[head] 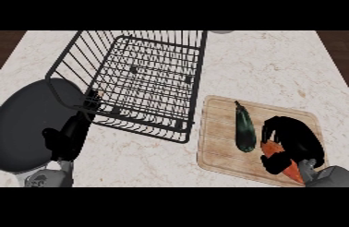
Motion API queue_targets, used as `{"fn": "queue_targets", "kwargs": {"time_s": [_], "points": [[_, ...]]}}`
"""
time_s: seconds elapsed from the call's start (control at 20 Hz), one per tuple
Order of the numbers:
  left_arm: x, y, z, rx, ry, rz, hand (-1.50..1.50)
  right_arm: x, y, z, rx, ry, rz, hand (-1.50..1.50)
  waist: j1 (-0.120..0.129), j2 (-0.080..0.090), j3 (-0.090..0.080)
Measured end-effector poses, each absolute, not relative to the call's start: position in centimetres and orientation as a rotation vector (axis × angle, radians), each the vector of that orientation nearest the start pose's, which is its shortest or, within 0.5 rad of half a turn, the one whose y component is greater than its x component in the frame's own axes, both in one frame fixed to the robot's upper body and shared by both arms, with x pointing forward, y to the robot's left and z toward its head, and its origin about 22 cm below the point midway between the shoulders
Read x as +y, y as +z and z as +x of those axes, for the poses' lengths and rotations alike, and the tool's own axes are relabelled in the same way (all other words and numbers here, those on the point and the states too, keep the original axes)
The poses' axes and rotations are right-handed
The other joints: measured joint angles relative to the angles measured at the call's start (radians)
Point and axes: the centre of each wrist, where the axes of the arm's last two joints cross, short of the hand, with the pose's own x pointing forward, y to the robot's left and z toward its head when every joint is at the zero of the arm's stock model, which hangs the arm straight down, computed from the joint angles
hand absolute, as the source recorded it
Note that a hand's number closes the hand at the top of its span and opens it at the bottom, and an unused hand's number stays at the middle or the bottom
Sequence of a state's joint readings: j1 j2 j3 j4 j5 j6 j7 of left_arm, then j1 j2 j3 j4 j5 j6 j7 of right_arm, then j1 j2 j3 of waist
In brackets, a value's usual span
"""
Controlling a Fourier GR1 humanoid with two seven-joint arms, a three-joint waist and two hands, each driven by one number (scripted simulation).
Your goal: Pick the sweet potato from the cutting board and place it in the tiered basket
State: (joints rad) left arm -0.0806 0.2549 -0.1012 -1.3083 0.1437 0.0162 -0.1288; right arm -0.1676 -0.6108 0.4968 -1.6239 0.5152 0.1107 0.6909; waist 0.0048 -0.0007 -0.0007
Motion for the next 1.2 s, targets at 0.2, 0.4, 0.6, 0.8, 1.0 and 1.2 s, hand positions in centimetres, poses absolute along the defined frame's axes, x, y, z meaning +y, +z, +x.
{"fn": "queue_targets", "kwargs": {"time_s": [0.2,0.4,0.6,0.8,1.0,1.2], "points": [[27.6,-3.2,25.6,-1.495,-0.154,0.040,0.00,-24.9,5.1,23.6,-0.898,1.046,-0.898,1.50,-0.007,-0.002,0.000],[27.7,-3.3,25.4,-1.499,-0.144,0.044,0.00,-25.9,5.8,21.7,-0.931,0.999,-1.002,1.50,-0.014,-0.004,0.001],[28.0,-3.3,25.4,-1.491,-0.147,0.044,0.00,-24.9,8.0,21.1,-1.086,0.849,-0.968,1.50,-0.019,-0.005,0.001],[28.1,-3.3,25.4,-1.488,-0.143,0.047,0.00,-23.6,11.7,20.5,-1.300,0.698,-0.879,1.50,-0.022,-0.006,0.000],[27.6,-3.0,25.5,-1.479,-0.146,0.037,0.00,-22.0,16.2,20.1,-1.450,0.635,-0.868,1.50,-0.009,-0.003,-0.002],[27.1,-2.9,25.8,-1.479,-0.146,0.044,0.00,-20.1,19.6,20.1,-1.518,0.614,-0.833,1.50,0.003,-0.001,-0.002]]}}
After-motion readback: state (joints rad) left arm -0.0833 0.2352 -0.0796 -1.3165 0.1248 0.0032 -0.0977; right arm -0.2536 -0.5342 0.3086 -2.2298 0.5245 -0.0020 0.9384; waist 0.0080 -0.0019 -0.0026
